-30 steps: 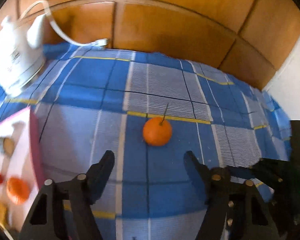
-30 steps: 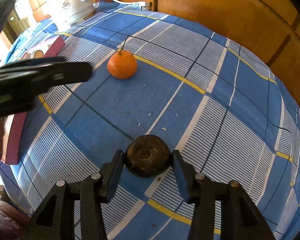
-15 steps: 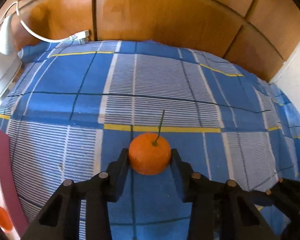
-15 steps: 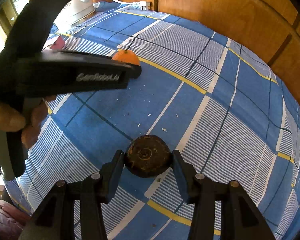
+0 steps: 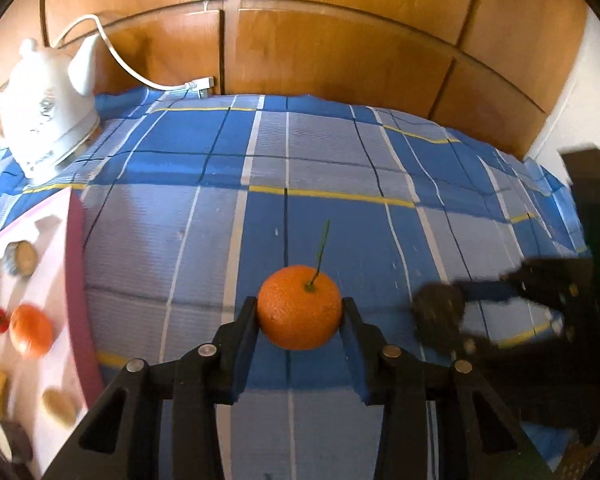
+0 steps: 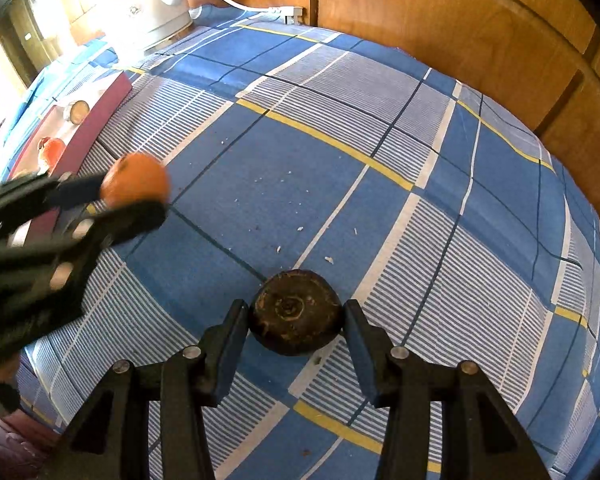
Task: Organize fruits
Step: 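Grasp the last mandarin with the left tool while the right tool holds the dark fruit, then carry the mandarin with the left tool into the tray and release it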
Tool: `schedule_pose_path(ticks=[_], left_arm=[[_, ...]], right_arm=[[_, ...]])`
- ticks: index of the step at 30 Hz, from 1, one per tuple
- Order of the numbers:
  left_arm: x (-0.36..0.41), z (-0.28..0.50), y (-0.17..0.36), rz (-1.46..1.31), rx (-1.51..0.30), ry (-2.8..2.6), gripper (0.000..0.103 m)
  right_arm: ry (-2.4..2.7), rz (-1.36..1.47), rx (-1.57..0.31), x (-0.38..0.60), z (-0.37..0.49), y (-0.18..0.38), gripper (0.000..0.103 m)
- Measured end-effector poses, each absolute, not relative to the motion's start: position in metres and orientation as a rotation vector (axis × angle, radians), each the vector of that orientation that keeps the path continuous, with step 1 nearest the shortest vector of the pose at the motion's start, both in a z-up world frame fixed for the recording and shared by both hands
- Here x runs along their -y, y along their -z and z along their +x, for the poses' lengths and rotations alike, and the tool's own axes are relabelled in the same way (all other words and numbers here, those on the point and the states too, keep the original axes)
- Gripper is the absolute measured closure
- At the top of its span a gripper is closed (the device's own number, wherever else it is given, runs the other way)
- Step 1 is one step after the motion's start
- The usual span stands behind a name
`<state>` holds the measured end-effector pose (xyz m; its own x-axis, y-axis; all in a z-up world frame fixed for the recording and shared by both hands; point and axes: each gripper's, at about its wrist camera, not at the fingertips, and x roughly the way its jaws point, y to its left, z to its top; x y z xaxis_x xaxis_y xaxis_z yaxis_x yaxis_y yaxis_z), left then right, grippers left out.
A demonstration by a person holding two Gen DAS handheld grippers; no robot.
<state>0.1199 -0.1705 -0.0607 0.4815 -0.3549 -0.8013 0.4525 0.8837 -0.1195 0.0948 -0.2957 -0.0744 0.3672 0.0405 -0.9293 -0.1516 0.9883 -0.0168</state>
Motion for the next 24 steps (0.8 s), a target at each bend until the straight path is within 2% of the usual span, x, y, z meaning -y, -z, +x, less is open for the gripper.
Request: schedule_pose_path(ticks=[9, 24], left_arm=[[0.161, 0.081, 0.085, 0.158, -0.922, 0.473, 0.062], [0.168, 0.080, 0.091, 0.207, -0.919, 0.445, 0.062]], right_arm=[[-0.115, -0.143, -1.169, 0.291, 0.091, 0.075, 0.054], [-0.109, -0.167, -1.162, 0.290, 0.090, 0.075, 0.054]])
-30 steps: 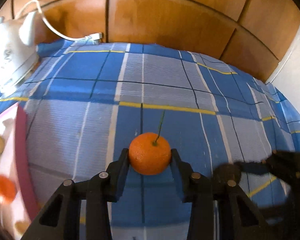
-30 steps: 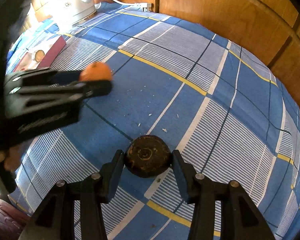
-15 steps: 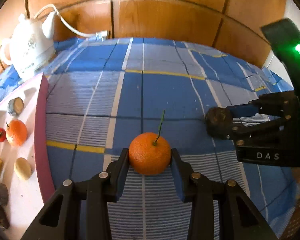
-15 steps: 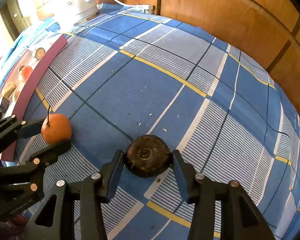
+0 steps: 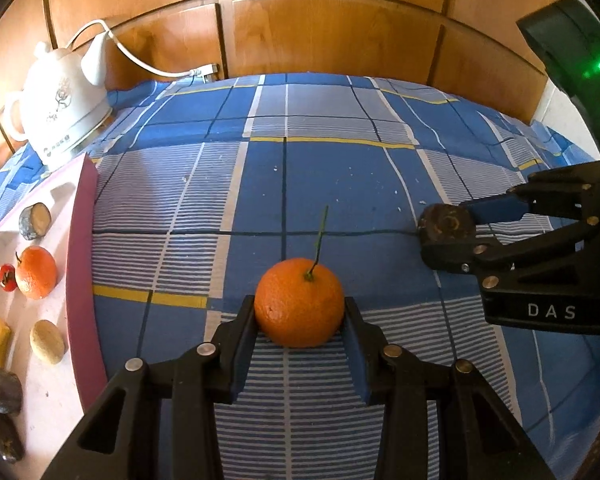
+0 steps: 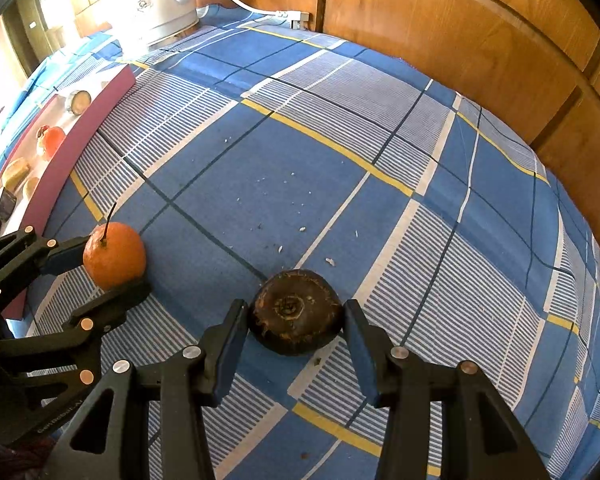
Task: Organize fruits
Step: 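Carry the mandarin with the left tool into the tray and release it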
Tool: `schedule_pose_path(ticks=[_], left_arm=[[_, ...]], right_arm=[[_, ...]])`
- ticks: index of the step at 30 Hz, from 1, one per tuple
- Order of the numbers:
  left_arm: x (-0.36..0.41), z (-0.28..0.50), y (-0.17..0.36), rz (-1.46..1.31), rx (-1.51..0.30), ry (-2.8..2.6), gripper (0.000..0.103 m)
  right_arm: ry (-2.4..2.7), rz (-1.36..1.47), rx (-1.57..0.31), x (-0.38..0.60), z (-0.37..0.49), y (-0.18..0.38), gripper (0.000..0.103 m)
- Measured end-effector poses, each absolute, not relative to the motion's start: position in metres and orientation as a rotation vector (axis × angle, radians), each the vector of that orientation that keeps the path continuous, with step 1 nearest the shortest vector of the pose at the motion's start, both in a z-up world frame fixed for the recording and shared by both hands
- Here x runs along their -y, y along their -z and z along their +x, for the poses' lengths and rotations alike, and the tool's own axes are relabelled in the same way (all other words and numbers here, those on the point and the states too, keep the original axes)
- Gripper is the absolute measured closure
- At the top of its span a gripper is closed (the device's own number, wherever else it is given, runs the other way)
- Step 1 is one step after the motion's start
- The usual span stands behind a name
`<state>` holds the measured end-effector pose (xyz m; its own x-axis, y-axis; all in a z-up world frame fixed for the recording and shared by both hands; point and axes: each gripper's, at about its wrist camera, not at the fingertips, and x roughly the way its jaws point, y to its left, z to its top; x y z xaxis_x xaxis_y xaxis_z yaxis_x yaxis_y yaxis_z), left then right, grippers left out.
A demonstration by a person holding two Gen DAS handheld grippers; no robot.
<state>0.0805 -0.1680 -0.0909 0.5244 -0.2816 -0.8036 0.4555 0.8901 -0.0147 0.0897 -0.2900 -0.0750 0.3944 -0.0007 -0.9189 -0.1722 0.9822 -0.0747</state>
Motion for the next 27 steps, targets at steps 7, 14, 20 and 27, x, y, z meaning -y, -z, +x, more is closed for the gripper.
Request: schedule_pose_path(ticks=[7, 14, 20, 27], left_arm=[[0.162, 0.076, 0.084, 0.182, -0.922, 0.446, 0.064], [0.134, 0.064, 0.048, 0.122, -0.847, 0.433, 0.064], [0.078, 0.074, 0.026, -0.020, -0.845, 0.350, 0.064], [-0.016, 0.090, 0.012, -0.206, -0.840, 0.195, 0.064]], right_arm=[[-0.112, -0.189, -1.152, 0.288, 0.089, 0.075, 0.054], [-0.109, -0.201, -1.146, 0.287, 0.088, 0.076, 0.054], [-0.102, -0.209, -1.141, 0.286, 0.086, 0.075, 0.054], [-0.098, -0.217, -1.140, 0.285, 0.086, 0.075, 0.054]])
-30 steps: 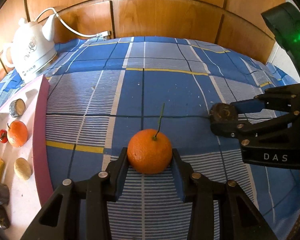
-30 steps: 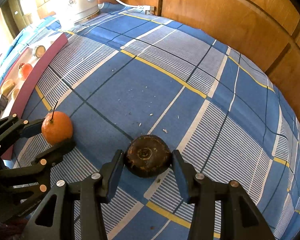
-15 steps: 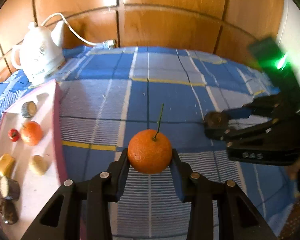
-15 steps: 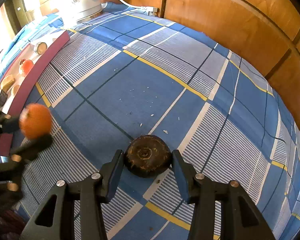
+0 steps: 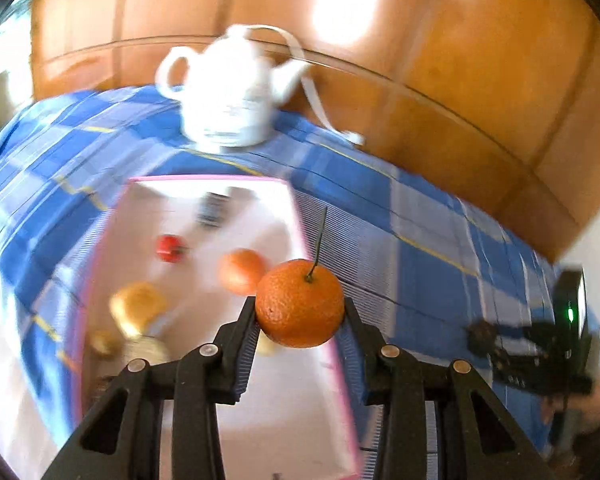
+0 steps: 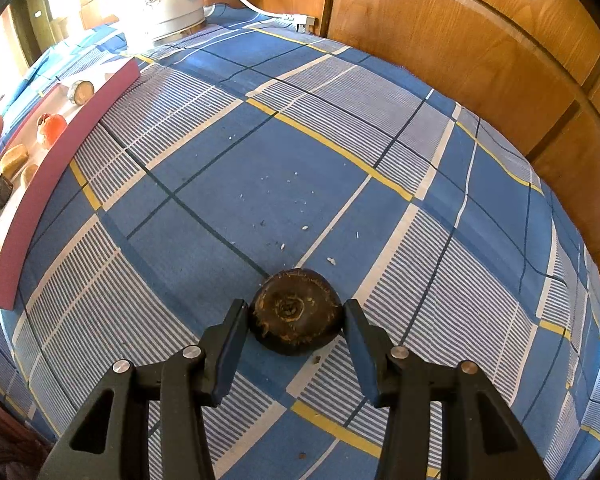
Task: Organize fruits
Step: 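Carry the mandarin with the left tool into the tray and release it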
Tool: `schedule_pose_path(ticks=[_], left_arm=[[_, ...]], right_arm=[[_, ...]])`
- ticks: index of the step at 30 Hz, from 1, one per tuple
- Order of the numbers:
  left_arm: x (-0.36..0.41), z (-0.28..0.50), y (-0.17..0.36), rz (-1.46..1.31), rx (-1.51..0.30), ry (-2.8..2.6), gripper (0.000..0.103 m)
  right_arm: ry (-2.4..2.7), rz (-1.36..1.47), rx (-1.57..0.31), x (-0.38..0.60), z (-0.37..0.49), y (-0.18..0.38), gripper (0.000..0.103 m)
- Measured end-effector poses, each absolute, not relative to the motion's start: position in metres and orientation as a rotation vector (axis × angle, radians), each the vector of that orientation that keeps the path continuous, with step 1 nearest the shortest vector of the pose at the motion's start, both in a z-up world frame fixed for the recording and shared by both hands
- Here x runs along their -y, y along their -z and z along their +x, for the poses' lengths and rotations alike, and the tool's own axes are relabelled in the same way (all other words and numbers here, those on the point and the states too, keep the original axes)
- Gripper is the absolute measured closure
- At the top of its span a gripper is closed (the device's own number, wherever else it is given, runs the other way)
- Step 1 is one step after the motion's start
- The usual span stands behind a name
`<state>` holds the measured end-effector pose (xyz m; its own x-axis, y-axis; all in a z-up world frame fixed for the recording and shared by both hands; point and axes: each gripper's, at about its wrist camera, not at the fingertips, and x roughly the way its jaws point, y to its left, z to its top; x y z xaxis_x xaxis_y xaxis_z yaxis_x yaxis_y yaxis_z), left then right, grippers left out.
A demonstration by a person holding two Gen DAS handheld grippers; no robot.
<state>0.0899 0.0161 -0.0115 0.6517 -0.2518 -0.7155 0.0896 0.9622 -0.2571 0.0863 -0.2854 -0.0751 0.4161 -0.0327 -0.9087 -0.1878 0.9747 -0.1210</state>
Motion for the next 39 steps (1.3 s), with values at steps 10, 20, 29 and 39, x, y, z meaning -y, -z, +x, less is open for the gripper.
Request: schedule_pose_path(ticks=[10, 20, 29, 39], left_arm=[[-0.074, 0.120, 0.030, -0.417, -0.913, 0.134, 0.064], [-0.061, 0.145, 0.053, -0.371, -0.975, 0.089, 0.058], [-0.054, 0.128, 0.040, -0.273, -0.908, 0.067, 0.051], [-0.037, 0.088, 0.025, -0.146, -0.846, -0.020, 0.051]], right_arm=[[-0.097, -0.221, -1.140, 0.285, 0.086, 0.075, 0.054], [-0.097, -0.221, -1.140, 0.286, 0.086, 0.075, 0.054], [-0.096, -0.224, -1.140, 0.286, 0.087, 0.075, 0.054], [-0.094, -0.241, -1.136, 0.284, 0.086, 0.075, 0.054]])
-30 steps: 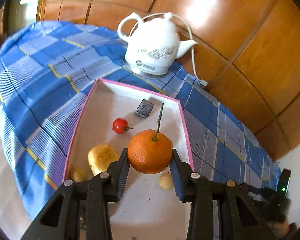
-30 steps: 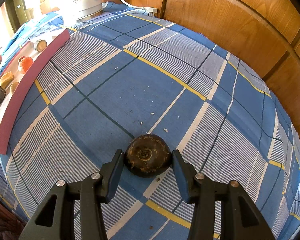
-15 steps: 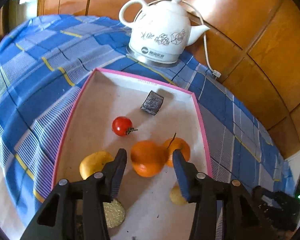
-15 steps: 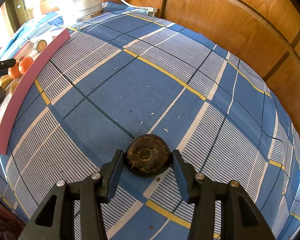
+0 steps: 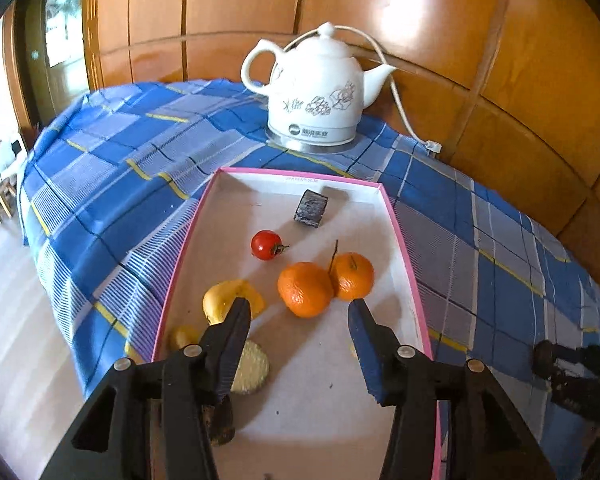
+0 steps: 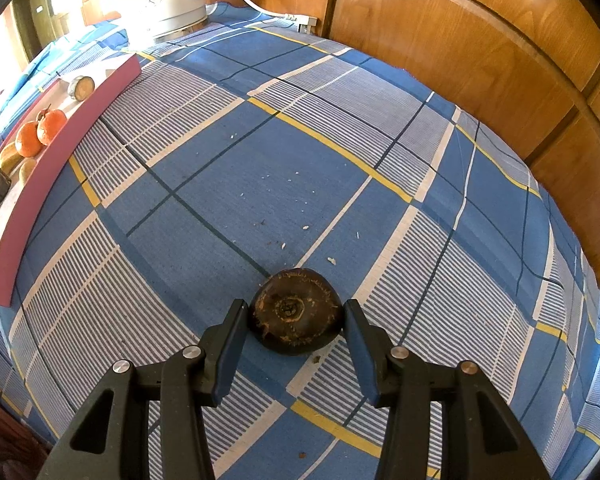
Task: Organize fruits
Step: 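Carry the mandarin with the left tool into the tray and release it, then carry the dark round fruit with the right tool into the tray and release it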
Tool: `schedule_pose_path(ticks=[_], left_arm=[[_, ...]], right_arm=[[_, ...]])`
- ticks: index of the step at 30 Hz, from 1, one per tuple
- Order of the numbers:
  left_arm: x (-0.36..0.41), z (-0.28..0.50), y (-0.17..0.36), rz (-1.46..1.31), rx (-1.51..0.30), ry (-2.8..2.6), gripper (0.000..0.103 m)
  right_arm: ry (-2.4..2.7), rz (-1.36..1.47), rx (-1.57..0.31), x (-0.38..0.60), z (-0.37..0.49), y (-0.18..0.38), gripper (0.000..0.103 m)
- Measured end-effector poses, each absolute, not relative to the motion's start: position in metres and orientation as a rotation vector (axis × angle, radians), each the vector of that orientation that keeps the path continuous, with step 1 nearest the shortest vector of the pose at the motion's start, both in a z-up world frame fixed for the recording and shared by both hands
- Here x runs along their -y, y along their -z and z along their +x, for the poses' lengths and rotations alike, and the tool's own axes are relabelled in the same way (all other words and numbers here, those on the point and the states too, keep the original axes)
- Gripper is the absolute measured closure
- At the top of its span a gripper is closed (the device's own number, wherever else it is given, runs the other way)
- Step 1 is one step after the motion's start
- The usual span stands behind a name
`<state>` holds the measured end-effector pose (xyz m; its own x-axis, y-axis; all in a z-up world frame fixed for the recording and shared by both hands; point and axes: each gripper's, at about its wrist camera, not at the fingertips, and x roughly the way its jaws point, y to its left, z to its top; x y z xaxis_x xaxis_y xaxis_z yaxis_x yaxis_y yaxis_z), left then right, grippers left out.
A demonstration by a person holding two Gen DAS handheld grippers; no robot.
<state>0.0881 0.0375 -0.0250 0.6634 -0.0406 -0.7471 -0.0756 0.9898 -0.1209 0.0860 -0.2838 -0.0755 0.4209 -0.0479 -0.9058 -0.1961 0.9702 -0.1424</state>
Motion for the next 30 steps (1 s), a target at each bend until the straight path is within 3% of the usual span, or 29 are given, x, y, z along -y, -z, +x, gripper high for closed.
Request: schedule_pose_path(ticks=[30], left_arm=[[-0.006, 0.058, 0.010, -0.040, -0.797, 0.047, 0.047]], right_arm=[[-0.089, -0.261, -1.129, 0.282, 0.085, 0.075, 0.054]])
